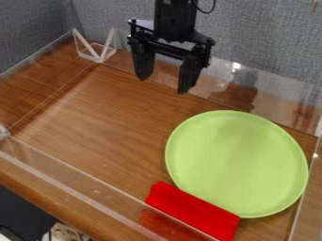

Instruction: Put the red object on the green plate

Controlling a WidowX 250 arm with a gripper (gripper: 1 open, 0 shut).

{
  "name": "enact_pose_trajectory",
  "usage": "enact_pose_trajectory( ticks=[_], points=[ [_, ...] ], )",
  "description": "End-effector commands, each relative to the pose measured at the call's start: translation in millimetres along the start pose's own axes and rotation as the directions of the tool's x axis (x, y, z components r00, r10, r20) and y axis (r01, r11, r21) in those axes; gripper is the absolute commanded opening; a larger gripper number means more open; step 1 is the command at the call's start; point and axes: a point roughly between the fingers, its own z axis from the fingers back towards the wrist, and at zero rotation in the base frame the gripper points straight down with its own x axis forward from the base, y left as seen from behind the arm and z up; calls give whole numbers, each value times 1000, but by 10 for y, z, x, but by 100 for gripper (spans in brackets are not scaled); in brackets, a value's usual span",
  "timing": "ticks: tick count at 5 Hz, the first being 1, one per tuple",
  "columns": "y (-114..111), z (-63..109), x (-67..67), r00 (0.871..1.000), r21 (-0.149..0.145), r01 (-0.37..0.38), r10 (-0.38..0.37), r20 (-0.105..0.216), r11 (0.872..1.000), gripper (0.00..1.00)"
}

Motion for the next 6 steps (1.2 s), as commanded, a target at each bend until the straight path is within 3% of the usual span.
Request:
enact_pose_trajectory(
  ticks=[1,2,3,4,5,6],
  points=[
    [-88,-61,-111,999,0,-26,26,-19,1000,100],
    [-158,-225,-286,996,-6,-85,85,-25,996,100],
    [-363,-274,-595,985,-18,-174,174,-11,985,100],
    [-532,-315,-814,953,-41,-302,302,1,952,100],
    [-638,-349,-811,907,-65,-420,422,6,905,100],
    [-668,-385,-787,780,-95,-623,626,2,777,100]
  ],
)
